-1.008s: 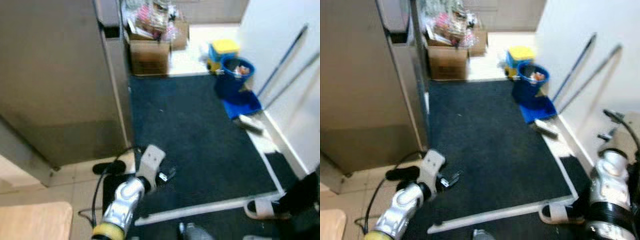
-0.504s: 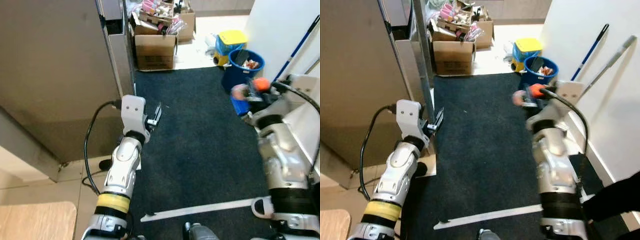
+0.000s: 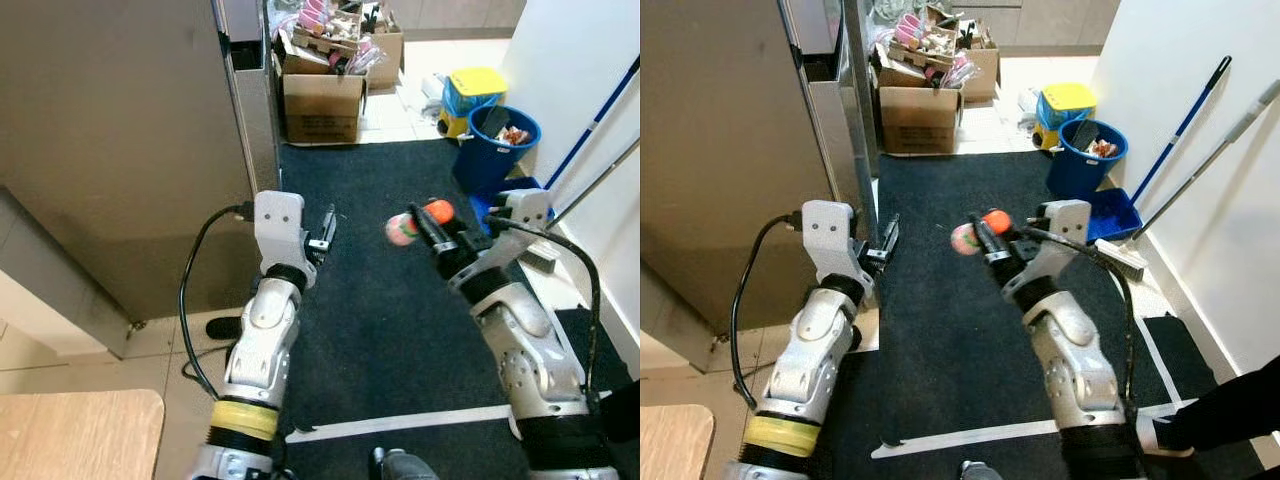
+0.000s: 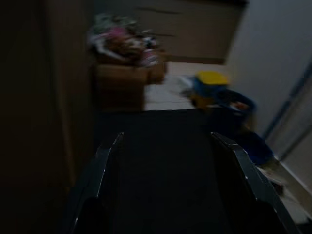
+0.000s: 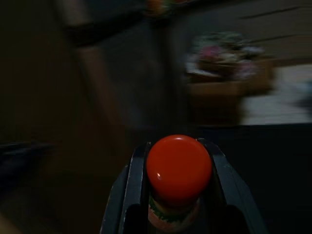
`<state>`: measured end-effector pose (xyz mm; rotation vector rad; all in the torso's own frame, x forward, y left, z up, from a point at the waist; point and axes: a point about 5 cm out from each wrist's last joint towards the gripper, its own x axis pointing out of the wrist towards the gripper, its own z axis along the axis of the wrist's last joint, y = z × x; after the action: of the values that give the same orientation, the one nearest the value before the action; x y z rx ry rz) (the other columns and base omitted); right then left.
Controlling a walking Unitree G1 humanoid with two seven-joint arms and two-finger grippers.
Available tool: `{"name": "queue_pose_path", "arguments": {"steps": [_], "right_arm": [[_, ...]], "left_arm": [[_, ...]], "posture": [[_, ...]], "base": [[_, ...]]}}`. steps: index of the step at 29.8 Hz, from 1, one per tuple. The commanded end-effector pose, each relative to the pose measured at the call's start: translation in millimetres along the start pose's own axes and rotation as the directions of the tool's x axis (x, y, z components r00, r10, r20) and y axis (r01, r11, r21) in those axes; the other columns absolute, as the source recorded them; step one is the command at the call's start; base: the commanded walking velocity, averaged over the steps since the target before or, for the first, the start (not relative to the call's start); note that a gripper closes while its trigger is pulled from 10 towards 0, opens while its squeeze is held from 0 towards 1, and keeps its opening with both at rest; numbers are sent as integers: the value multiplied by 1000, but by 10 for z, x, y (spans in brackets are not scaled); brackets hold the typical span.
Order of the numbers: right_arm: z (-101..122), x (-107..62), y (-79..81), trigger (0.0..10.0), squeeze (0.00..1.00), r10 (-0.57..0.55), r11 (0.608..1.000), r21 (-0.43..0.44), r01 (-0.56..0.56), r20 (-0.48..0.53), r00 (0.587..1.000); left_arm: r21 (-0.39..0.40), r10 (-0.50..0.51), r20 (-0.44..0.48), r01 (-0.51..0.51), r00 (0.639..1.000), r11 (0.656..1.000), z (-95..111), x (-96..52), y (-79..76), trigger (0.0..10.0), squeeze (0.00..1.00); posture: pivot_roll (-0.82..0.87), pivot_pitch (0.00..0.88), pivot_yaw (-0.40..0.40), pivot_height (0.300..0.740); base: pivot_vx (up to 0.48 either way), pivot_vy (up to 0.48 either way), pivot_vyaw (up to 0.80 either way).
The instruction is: Restocking fridge
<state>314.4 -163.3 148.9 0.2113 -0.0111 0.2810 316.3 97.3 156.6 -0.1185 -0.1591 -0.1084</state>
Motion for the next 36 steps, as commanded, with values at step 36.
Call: {"name": "queue_pose_path", "arguments": {"steps": [36], "right_arm": [[-285, -203, -437, 10000, 0, -133, 979, -165, 124, -48, 990]], "left_arm": [[208, 18, -94, 2, 995, 978, -418, -235, 137, 10000, 0]], "posture": [[-86, 129, -94, 740]], "base": [[132, 0, 0]]}}
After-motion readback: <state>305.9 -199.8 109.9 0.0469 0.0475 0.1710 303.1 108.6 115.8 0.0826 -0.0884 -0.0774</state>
